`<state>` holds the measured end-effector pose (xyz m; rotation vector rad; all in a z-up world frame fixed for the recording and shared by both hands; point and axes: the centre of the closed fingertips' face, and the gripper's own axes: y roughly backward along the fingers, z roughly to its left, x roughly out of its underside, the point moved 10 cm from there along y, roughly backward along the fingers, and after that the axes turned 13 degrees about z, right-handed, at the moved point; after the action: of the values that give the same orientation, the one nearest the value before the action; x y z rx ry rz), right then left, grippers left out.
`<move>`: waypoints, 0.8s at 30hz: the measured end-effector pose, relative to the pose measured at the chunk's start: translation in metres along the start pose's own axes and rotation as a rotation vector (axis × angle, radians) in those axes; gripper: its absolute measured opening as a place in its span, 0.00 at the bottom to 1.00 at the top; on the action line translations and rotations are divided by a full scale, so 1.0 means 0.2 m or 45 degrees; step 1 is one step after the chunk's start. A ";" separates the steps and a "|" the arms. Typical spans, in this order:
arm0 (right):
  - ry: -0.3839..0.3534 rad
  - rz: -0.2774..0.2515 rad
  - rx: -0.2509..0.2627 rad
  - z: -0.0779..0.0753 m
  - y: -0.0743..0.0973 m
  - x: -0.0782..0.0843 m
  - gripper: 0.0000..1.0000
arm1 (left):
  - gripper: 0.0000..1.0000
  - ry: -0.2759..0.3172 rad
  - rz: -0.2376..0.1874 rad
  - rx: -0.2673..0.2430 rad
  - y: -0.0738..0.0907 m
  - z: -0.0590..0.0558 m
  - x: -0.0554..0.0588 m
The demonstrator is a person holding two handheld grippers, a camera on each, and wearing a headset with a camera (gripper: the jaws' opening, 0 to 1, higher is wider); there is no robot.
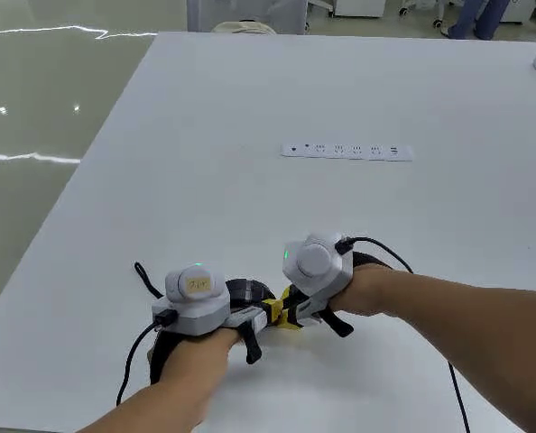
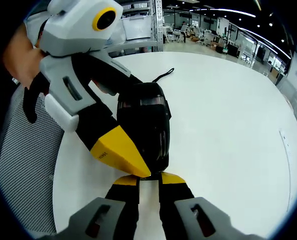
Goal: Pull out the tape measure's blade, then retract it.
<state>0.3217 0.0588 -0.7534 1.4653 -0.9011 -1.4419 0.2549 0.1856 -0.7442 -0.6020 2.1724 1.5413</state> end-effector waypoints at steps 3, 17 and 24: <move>0.003 -0.004 0.013 0.01 0.00 0.00 0.15 | 0.61 -0.005 0.000 0.001 0.00 0.00 0.00; -0.376 -0.204 0.144 0.07 0.17 0.16 0.36 | 0.76 -0.273 -0.050 0.224 0.20 0.10 -0.18; -0.449 -0.265 0.262 0.16 0.31 0.31 0.47 | 0.87 -0.355 -0.090 0.276 0.32 0.18 -0.12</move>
<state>0.2989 -0.0232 -0.7178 1.5147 -1.1672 -1.8460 0.2421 0.2409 -0.6928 -0.3657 2.0444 1.2490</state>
